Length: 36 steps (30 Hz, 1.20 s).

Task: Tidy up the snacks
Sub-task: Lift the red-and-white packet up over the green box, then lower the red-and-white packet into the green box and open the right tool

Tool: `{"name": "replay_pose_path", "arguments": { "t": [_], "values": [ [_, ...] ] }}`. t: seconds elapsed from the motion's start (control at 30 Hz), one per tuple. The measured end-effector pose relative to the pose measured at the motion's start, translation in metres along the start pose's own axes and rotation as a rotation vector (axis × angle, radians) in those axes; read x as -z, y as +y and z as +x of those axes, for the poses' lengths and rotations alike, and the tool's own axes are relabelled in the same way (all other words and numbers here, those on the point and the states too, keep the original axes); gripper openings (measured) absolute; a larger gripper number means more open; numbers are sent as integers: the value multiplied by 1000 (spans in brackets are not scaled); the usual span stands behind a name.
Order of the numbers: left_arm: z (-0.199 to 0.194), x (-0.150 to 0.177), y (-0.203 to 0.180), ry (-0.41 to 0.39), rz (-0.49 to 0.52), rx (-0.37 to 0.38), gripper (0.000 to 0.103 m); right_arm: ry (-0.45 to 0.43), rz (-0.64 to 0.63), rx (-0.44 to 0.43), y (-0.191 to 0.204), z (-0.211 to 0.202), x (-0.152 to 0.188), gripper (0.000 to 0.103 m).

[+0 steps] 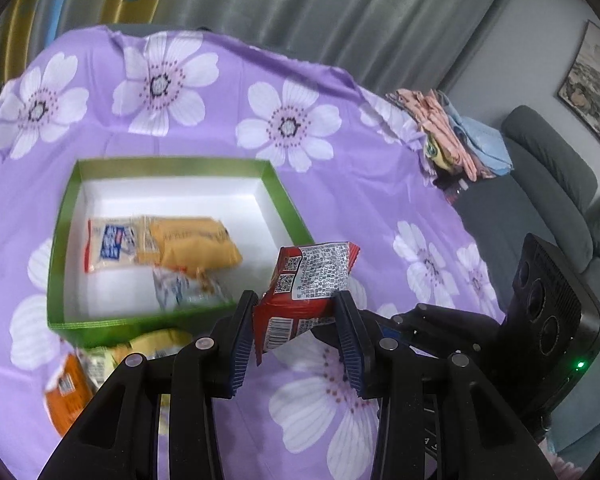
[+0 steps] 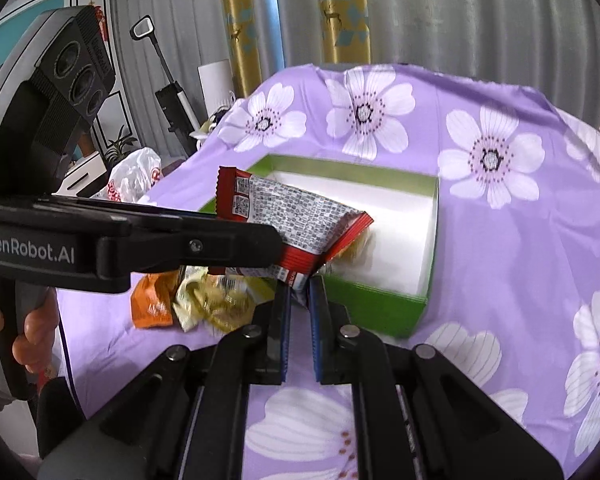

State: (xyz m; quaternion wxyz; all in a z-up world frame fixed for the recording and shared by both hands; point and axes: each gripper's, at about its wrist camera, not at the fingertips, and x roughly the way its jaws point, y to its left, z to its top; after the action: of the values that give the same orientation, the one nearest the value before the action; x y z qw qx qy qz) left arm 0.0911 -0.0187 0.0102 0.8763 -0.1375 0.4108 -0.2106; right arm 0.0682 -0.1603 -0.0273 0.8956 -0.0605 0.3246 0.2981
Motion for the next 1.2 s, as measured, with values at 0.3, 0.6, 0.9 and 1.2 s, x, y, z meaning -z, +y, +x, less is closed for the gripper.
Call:
{"name": "replay_pose_path", "arguments": {
  "t": [0.3, 0.6, 0.9, 1.2],
  "values": [
    [10, -29, 18, -10, -4, 2, 40, -13, -1, -1, -12, 23, -29, 9],
    [26, -41, 48, 10, -66, -5, 40, 26, -6, -13, -15, 57, -42, 10],
    [48, -33, 73, 54, -123, -21, 40, 102, 14, -26, -16, 90, -34, 10],
    [57, -30, 77, 75, -132, -33, 40, 149, 9, -14, -16, 104, -34, 10]
  ]
}}
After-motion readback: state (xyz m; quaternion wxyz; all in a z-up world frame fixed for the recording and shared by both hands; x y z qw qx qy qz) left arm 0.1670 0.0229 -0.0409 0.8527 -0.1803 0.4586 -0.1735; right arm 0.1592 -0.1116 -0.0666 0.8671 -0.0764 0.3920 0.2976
